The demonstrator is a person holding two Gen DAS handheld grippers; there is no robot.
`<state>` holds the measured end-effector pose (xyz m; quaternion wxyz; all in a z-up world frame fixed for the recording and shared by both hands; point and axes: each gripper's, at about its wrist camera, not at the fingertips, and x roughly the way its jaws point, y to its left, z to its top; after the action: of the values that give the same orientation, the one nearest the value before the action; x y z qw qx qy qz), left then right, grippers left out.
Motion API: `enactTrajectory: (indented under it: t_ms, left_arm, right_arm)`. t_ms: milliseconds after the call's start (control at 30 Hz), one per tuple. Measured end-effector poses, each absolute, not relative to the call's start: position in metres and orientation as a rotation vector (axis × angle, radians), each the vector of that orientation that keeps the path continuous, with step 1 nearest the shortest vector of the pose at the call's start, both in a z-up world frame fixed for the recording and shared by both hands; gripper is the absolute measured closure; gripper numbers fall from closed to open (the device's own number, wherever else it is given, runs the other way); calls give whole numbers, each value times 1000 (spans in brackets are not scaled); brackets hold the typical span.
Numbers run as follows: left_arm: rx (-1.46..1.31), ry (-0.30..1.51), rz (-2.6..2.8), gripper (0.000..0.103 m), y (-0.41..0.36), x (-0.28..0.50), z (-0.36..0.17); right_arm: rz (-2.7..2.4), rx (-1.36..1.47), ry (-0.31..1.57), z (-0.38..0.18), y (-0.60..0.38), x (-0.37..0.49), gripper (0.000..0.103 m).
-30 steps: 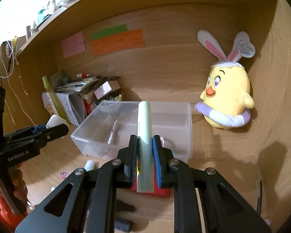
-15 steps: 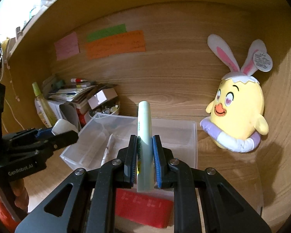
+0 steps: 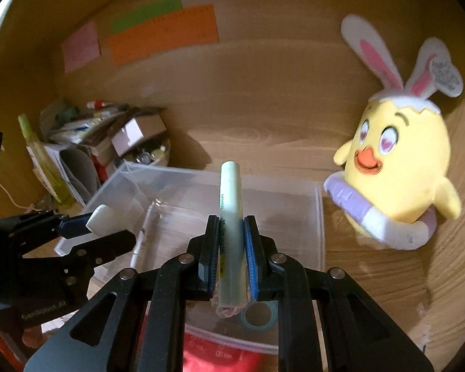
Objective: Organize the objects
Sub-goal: 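Carry the white tape roll and marker over the clear box and release both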
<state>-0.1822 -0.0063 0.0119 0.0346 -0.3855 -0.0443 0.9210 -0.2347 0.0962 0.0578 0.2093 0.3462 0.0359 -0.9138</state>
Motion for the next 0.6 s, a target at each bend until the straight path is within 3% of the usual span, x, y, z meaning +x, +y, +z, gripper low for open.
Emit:
enactTrajectory:
  t_ms: [600]
  left_arm:
    - [-1301, -76, 2798, 62, -3, -204, -15]
  right_arm:
    - [-2484, 1118, 219, 15, 81, -250, 89]
